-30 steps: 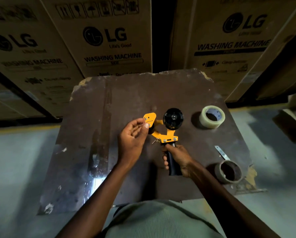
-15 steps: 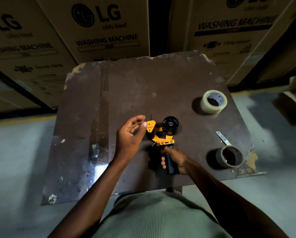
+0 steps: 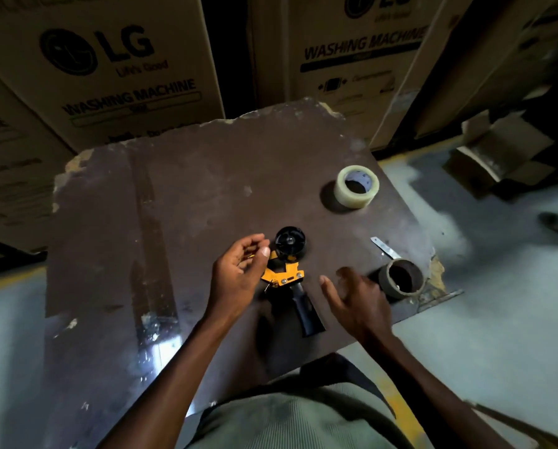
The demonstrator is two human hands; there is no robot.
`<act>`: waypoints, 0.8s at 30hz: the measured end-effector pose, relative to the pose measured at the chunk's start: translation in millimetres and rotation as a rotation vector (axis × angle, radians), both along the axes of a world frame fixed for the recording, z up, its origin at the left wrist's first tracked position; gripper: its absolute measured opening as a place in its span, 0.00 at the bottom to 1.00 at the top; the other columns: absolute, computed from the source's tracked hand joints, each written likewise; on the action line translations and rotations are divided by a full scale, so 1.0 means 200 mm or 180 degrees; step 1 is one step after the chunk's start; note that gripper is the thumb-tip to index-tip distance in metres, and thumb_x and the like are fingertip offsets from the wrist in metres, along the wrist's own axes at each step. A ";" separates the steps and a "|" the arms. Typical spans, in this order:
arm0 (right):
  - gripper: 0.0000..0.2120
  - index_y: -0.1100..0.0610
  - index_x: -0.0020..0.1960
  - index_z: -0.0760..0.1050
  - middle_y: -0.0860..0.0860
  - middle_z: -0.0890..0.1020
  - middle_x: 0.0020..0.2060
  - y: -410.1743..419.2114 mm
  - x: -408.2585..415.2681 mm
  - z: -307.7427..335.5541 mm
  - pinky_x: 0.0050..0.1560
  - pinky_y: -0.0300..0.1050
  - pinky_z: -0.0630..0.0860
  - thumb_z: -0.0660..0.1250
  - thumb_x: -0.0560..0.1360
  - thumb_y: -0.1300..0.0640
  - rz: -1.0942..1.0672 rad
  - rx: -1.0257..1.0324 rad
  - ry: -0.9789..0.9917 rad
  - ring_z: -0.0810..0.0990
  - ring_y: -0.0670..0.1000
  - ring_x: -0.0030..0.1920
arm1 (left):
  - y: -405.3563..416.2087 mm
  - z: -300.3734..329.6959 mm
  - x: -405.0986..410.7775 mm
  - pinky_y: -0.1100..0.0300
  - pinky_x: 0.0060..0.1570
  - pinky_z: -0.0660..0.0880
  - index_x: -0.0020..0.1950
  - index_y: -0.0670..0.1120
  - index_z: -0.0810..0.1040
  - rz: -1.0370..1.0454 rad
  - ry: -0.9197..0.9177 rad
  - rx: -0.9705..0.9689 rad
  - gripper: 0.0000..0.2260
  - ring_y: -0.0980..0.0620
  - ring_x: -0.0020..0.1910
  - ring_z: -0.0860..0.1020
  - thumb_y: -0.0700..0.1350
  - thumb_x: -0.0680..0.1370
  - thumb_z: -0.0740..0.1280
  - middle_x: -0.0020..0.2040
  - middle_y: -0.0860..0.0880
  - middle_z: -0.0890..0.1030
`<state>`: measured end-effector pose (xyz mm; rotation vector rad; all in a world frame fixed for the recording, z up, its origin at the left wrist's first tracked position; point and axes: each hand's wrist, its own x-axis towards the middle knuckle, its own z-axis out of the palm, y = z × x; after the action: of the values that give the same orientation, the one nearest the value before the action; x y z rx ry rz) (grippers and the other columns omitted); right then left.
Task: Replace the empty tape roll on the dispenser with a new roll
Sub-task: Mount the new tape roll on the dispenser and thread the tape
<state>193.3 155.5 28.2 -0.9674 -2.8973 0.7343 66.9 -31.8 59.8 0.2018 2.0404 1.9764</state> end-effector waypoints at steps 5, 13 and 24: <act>0.29 0.52 0.67 0.73 0.53 0.83 0.61 0.18 -0.06 0.14 0.54 0.51 0.80 0.62 0.76 0.32 -0.0314 0.0280 0.0733 0.83 0.56 0.57 | 0.19 0.02 -0.04 0.64 0.55 0.77 0.62 0.47 0.77 -0.0639 -0.0033 -0.0001 0.13 0.62 0.53 0.81 0.38 0.78 0.69 0.57 0.47 0.83; 0.30 0.53 0.71 0.69 0.54 0.80 0.64 0.62 -0.40 0.18 0.59 0.46 0.73 0.68 0.75 0.38 -0.0086 0.0234 0.1146 0.78 0.55 0.63 | 0.67 -0.01 -0.21 0.60 0.61 0.75 0.64 0.49 0.76 -0.0729 0.0167 -0.0139 0.19 0.57 0.59 0.80 0.50 0.74 0.69 0.60 0.49 0.82; 0.54 0.56 0.77 0.57 0.61 0.69 0.72 1.19 -0.92 -0.24 0.66 0.59 0.72 0.65 0.62 0.24 0.0888 0.0127 0.0184 0.69 0.62 0.72 | 1.21 -0.42 -0.48 0.55 0.68 0.71 0.72 0.40 0.71 -0.0394 -0.0265 -0.0962 0.21 0.50 0.65 0.76 0.42 0.79 0.68 0.68 0.42 0.77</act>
<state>8.8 393.7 -19.9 -0.5336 -3.0160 0.6971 -29.6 210.8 -23.7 0.1716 2.1818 1.5546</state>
